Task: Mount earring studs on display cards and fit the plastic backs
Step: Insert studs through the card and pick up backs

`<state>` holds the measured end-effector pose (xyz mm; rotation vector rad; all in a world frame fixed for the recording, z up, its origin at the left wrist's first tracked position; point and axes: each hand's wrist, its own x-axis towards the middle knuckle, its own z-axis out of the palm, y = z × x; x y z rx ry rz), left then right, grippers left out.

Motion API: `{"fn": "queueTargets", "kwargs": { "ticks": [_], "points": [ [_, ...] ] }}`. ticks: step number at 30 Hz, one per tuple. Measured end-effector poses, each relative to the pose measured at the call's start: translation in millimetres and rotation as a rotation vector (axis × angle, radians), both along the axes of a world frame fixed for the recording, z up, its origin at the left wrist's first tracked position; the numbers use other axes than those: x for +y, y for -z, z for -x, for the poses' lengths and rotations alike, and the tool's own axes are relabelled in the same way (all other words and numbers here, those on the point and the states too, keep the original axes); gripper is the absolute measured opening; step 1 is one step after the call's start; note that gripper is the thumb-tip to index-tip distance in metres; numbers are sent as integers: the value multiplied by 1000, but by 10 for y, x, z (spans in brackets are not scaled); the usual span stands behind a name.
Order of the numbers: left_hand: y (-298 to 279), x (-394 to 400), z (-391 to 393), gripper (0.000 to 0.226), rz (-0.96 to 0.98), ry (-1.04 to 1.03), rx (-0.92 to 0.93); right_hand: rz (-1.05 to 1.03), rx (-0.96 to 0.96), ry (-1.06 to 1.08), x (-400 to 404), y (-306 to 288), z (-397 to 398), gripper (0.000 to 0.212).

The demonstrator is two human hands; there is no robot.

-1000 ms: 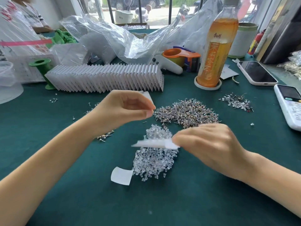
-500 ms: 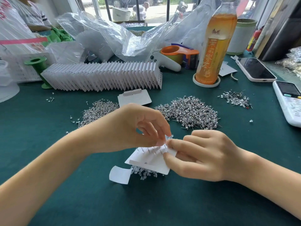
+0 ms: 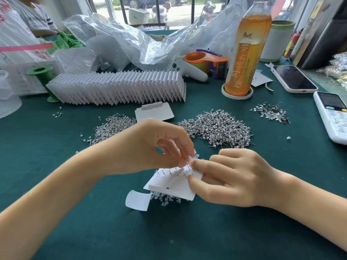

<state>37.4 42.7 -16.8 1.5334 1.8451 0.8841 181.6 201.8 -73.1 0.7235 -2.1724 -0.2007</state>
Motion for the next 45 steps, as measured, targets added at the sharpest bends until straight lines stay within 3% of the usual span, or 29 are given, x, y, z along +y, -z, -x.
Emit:
{"fn": "queueTargets", "kwargs": {
  "ticks": [12, 21, 45],
  "points": [
    [-22, 4, -54, 20, -10, 60, 109, -34, -12, 9, -13, 7, -13, 34],
    [-10, 0, -28, 19, -10, -31, -84, -12, -5, 17, -10, -14, -14, 28],
    [11, 16, -111, 23, -7, -65, -12, -31, -25, 25, -19, 7, -36, 32]
  ]
}}
